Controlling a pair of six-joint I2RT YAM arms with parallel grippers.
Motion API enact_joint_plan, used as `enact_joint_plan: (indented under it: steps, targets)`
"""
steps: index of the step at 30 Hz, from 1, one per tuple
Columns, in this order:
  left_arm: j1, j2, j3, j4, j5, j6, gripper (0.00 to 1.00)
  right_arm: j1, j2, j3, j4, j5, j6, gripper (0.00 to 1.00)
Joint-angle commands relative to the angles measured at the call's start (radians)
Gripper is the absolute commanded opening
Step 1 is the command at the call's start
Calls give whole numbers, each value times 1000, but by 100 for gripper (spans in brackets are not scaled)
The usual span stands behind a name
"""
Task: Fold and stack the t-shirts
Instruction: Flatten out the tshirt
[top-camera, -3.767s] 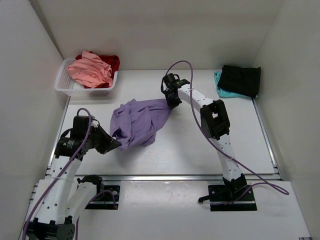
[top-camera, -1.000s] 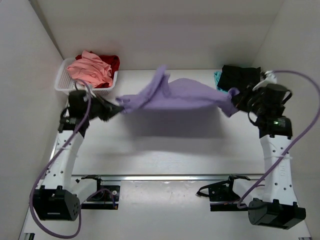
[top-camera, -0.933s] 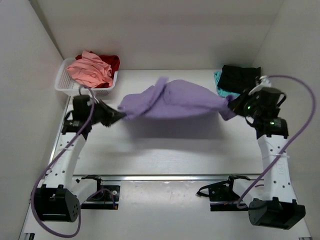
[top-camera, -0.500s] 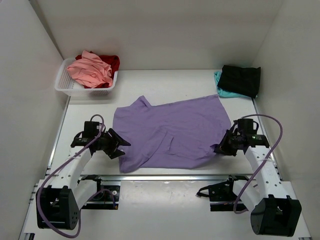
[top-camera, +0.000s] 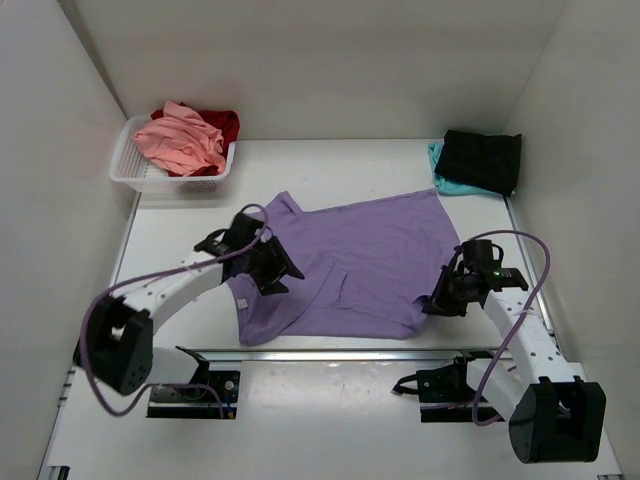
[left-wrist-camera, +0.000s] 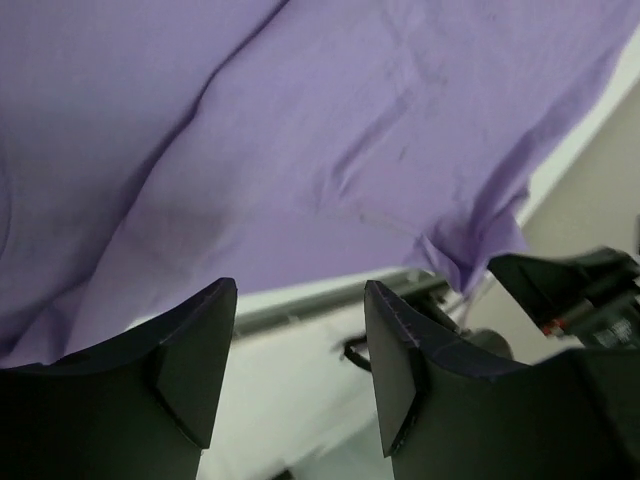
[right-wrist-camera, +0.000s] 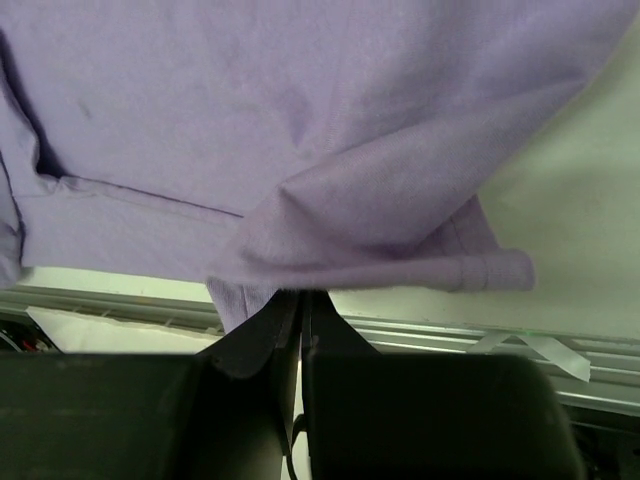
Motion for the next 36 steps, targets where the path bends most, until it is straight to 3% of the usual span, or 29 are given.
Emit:
enact_joint_plan:
  steps: [1, 9, 32, 33, 36]
  targets:
    - [-64, 133, 181, 28, -156, 103, 65, -3, -7, 40, 53, -8, -11, 0]
    - [-155, 427, 481, -26, -284, 300, 64, -23, -14, 30, 70, -28, -31, 0]
    - [-293, 634, 512, -72, -417, 433, 54, -54, -57, 16, 56, -31, -14, 0]
    - [-298, 635, 512, -73, -424, 432, 52, -54, -60, 13, 61, -30, -17, 0]
    - [-288, 640, 502, -72, -427, 442, 31, -51, -67, 11, 58, -27, -12, 1]
